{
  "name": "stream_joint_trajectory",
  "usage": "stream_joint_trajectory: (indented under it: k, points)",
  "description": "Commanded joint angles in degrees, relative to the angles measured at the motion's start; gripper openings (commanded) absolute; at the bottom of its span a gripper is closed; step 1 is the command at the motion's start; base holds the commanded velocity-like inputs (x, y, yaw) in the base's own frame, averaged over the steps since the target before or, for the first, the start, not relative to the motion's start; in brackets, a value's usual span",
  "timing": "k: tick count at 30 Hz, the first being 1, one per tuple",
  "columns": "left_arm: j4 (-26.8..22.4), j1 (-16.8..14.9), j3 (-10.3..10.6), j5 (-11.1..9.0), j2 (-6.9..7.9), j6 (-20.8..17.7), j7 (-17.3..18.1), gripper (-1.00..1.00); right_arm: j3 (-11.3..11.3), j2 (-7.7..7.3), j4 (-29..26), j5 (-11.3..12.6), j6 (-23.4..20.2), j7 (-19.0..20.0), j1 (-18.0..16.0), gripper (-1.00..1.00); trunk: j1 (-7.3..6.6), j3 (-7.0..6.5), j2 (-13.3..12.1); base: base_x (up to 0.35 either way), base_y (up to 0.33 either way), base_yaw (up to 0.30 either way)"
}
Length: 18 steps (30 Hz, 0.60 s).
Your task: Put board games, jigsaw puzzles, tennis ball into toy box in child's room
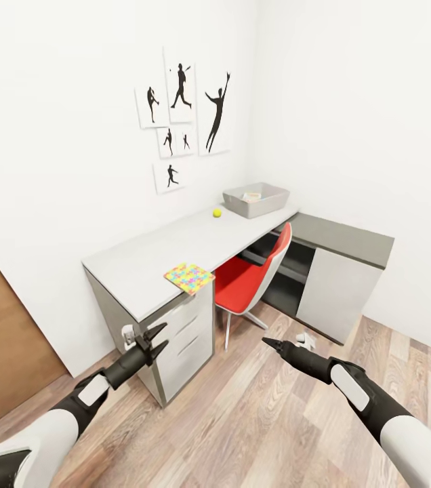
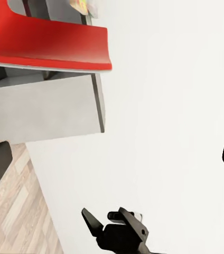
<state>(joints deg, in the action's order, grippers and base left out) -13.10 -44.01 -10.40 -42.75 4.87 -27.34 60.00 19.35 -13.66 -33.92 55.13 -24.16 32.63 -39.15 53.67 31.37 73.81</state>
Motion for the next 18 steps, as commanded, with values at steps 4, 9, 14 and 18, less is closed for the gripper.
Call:
stream_joint_trajectory:
  k: [4, 9, 14, 18]
  points:
    - [0.2, 0.0, -0.9, -0.5, -0.62, 1.9, 0.1, 1.00, 0.2, -0.11, 0.0, 0.5, -0.1, 0.0, -0.1, 1.00, 0.66, 0.60, 1.3, 0.000, 0.000, 0.000]
    - [0.7, 0.1, -2.3, -1.2, -1.45, 2.4, 0.1, 1.00, 0.2, -0.07, 0.0, 0.5, -0.1, -0.1, -0.1, 1.00, 1.10, 0.96, 2.1, 0.000, 0.000, 0.000]
    - [0.9, 0.1, -2.9, -1.5, -1.74, 2.4, 0.1, 1.00, 0.2, -0.06, 0.0, 0.5, -0.1, -0.1, -0.1, 1.00, 2.20, 1.86, 4.1, 0.000, 0.000, 0.000]
    - [1.1, 0.1, -3.0, -1.6, -1.78, 2.3, 0.1, 1.00, 0.2, -0.05, 0.0, 0.5, -0.1, -0.1, -0.1, 1.00, 3.08, 2.57, 5.7, 0.000, 0.000, 0.000]
